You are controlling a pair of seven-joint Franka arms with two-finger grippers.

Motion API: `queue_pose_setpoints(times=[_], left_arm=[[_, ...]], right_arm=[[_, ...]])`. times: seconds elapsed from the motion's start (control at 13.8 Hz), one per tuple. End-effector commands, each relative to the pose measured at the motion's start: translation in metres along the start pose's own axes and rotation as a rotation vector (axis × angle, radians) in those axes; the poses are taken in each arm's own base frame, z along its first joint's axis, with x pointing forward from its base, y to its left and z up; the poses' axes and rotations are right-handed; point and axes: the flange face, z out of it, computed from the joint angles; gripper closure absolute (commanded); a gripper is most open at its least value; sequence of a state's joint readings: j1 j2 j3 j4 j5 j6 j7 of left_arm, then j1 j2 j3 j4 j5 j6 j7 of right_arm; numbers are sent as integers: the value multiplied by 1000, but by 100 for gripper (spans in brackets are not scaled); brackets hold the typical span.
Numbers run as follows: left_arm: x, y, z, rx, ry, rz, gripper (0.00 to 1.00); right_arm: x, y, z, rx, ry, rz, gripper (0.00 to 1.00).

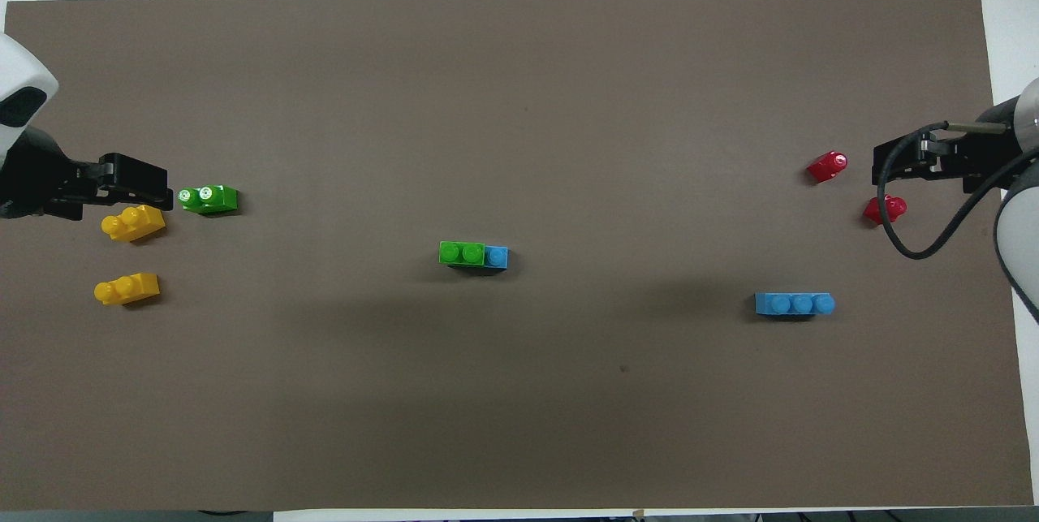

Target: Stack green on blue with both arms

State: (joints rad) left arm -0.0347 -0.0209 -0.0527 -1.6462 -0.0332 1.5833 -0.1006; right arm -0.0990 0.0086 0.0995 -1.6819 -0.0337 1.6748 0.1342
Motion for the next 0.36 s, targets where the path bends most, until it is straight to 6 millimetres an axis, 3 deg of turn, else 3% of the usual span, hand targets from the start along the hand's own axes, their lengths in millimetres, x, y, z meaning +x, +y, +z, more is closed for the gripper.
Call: queue_pose_setpoints(times=[0.0,0.29], left_arm=[[-6,-5,4,11,23,13,0],[-5,-6,3,10,28,12,0]], right_arm=[[1,4,-3,-16,-10,-24,0],[1,4,-3,-14,-9,-24,0]])
